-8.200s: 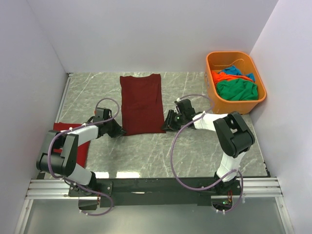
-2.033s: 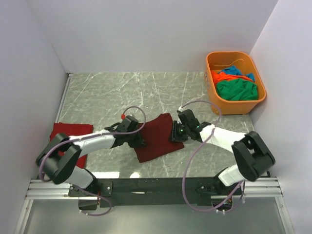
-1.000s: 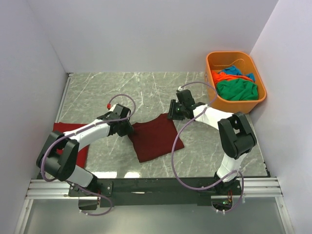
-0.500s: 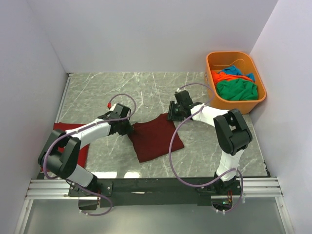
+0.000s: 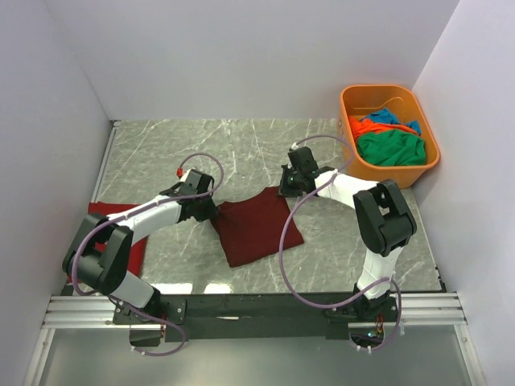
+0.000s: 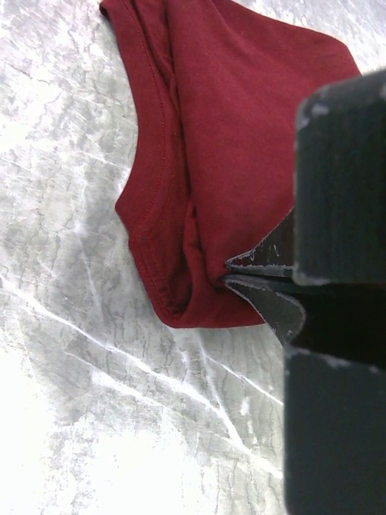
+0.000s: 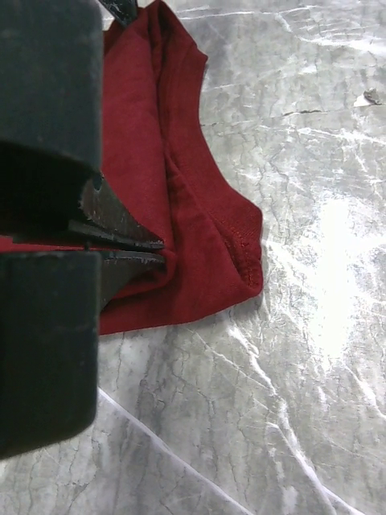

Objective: Fold and stack the t-shirts
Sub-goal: Fold the tshirt

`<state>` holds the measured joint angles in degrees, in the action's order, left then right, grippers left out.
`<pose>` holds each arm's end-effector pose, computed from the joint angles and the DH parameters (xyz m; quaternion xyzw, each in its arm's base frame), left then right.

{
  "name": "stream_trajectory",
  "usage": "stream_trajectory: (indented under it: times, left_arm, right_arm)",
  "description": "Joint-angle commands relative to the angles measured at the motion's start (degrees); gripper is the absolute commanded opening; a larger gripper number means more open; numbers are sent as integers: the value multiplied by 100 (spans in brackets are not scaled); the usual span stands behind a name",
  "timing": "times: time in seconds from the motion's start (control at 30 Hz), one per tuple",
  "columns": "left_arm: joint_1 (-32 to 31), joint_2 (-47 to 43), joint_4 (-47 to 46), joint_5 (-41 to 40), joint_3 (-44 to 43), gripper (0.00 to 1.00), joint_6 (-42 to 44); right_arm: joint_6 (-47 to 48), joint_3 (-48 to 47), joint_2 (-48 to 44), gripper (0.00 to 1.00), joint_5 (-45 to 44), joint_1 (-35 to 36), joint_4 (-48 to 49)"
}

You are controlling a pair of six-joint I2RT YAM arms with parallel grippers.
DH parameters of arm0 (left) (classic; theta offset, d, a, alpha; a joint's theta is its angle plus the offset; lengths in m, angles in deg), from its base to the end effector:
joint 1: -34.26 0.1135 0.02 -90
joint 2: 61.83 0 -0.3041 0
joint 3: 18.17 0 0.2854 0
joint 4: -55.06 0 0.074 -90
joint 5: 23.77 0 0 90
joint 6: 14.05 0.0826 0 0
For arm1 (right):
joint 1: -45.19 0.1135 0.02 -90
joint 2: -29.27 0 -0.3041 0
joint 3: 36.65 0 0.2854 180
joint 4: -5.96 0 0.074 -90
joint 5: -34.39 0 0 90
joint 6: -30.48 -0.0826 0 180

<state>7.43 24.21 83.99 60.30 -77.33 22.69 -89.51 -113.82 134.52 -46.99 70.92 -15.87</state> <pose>0.3084 -0.1464 0.1587 -0.2330 0.9258 -0.1510 0.2565 0.4018 0.2074 0.1535 0.0091 0.9371 0.2221 0.2692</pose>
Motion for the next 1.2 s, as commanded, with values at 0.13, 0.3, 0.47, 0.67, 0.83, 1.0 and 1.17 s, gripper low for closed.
stream_trajectory:
  times: [0.13,0.3,0.47,0.67,0.83,1.0,1.17]
  left_arm:
    - [160,-606,-159,-154,-167,1,149]
    - [564,-457,-413,110,53,1,184]
    - [819,26,-826,286,45,1,123]
    - [1162,317,-1038,443,-61,1,8]
    - [1399,142,-1073,628,-193,38,34]
    - [1444,-613,-959,751,-53,67,61]
    - [1444,-1124,-835,1172,455,70,131]
  right_arm:
    - [-15,-228,-453,0,-282,10,196]
    - [-32,-554,12,0,-265,-34,275]
    - [-155,-817,512,0,-203,-121,564]
    - [-200,-1247,952,5,34,-306,733]
    - [-85,-1468,831,41,96,-447,433]
    - [-15,-1100,40,57,-124,-447,126]
    - [-111,-284,-803,56,-19,-307,240]
